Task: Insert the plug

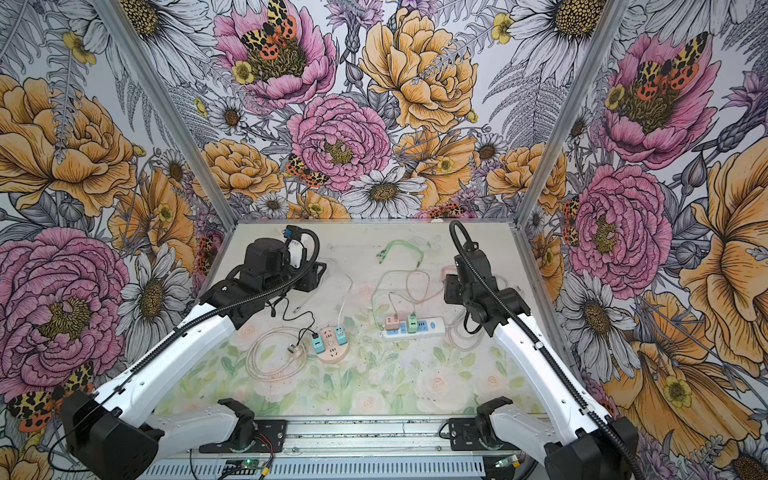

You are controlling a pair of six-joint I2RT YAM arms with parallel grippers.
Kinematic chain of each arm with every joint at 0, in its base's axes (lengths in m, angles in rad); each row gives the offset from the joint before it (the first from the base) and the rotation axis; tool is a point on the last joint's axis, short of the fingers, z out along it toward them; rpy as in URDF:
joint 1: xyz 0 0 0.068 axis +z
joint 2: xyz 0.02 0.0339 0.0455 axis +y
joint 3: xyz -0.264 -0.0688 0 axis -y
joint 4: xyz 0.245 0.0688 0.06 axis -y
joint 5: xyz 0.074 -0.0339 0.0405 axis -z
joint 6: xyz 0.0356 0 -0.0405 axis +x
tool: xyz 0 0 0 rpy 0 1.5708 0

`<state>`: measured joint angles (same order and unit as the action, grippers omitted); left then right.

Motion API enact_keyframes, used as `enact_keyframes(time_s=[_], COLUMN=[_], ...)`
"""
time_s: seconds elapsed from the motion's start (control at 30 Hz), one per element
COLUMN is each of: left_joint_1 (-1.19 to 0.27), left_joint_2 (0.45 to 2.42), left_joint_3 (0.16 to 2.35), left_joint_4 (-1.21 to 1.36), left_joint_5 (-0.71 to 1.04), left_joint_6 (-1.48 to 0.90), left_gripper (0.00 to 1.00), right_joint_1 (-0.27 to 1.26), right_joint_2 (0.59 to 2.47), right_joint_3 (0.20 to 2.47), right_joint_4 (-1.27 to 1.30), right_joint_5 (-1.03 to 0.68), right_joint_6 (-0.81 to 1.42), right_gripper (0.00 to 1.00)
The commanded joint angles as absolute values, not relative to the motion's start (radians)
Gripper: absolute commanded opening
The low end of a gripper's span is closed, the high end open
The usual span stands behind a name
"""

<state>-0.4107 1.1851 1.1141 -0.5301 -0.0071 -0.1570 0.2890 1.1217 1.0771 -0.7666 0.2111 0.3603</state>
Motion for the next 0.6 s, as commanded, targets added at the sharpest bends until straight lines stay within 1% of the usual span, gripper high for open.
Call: enact_keyframes(time_s=[0.0,0.13,0.27,0.3,0.33,0.37,0.47,0.57], left_joint_1=[-0.314,-0.195,-0.080,-0.044,-0.011,0.018,0.079,0.107], left_joint_2=[1.159,1.175,1.197,1.205,1.212,1.217,1.236,1.265], left_joint_3=[1.150,1.172,1.174,1.172,1.169,1.161,1.127,1.106], left_joint_4=[-0.551,-0.545,-0.519,-0.506,-0.492,-0.468,-0.380,-0.316], left_joint_5=[0.037,0.058,-0.034,-0.030,-0.026,-0.026,-0.047,-0.094], left_joint_6=[-0.155,-0.166,-0.196,-0.214,-0.229,-0.239,-0.236,-0.208], left_gripper=[0.59,0.61,0.70,0.73,0.90,0.98,0.99,0.98], right_joint_1=[0.233,0.175,0.094,0.074,0.058,0.037,-0.012,-0.053], right_joint_2=[1.204,1.313,1.378,1.387,1.393,1.399,1.407,1.402], right_joint_3=[1.146,1.188,1.182,1.175,1.168,1.153,1.108,1.043], right_joint_4=[-0.735,-0.644,-0.524,-0.499,-0.475,-0.445,-0.355,-0.254], right_joint_5=[0.261,0.243,0.153,0.134,0.119,0.100,0.054,0.020], right_joint_6=[0.257,0.186,0.165,0.168,0.168,0.167,0.165,0.159], right_gripper=[0.56,0.56,0.56,0.56,0.56,0.56,0.57,0.58])
